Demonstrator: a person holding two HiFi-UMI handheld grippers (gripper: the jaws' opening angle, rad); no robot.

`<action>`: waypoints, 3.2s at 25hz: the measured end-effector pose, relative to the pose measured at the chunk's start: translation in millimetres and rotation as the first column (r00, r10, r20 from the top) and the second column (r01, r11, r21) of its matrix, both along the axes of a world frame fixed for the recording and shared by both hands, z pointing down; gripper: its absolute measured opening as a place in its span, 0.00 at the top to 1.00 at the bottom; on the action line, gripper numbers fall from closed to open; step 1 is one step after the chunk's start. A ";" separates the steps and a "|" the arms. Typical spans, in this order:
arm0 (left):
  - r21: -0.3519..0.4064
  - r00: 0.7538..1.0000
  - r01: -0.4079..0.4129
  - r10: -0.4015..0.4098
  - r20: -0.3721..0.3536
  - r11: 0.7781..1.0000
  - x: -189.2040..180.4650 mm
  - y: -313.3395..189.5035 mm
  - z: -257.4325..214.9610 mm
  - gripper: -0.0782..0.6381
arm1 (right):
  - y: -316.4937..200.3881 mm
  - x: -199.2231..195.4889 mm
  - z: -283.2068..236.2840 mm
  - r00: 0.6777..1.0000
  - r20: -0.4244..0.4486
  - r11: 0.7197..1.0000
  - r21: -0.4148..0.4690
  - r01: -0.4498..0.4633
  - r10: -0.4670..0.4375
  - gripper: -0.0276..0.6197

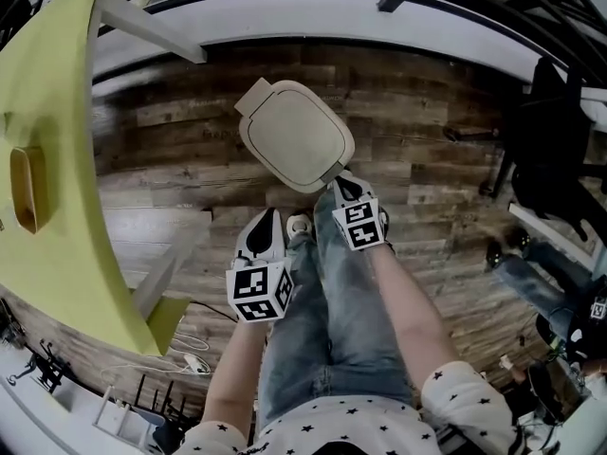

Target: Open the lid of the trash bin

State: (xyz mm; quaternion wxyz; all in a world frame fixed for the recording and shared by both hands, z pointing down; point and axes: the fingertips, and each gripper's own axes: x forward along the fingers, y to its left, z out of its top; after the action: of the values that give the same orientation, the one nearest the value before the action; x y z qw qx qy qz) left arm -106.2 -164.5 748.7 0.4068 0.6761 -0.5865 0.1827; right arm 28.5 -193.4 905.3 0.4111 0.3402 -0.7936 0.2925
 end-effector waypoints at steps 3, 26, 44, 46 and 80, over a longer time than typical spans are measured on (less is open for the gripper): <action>-0.011 1.000 -0.003 0.003 -0.007 1.000 1.9 3.5 10.0 0.88 | 2.5 -0.5 16.1 1.000 -0.010 1.000 -0.023 -0.002 0.002 0.97; -0.050 1.000 0.002 -0.004 -0.031 0.999 4.2 24.0 33.8 0.88 | 4.1 -2.1 46.5 0.999 -0.051 0.999 -0.037 -0.001 -0.001 0.97; 0.010 0.998 -0.066 0.066 -0.012 0.998 10.5 42.9 -14.3 0.88 | 9.0 -12.1 -13.6 0.999 -0.026 0.999 0.004 -0.039 0.039 0.97; 0.025 0.997 -0.072 0.072 -0.010 0.997 10.4 40.4 -20.7 0.88 | 5.4 -14.3 -26.9 0.999 -0.018 0.999 0.027 -0.041 0.042 0.97; 0.162 0.986 -0.162 0.167 -0.017 0.973 18.0 88.2 -193.5 0.88 | 82.5 -6.7 -321.8 0.967 0.202 0.942 0.264 -0.207 0.156 0.97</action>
State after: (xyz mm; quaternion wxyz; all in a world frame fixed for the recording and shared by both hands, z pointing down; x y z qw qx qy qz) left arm -88.2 -76.3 555.2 0.3436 0.7554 -0.5351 0.1580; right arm 21.8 -110.9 583.4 0.2570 0.4396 -0.8259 0.2422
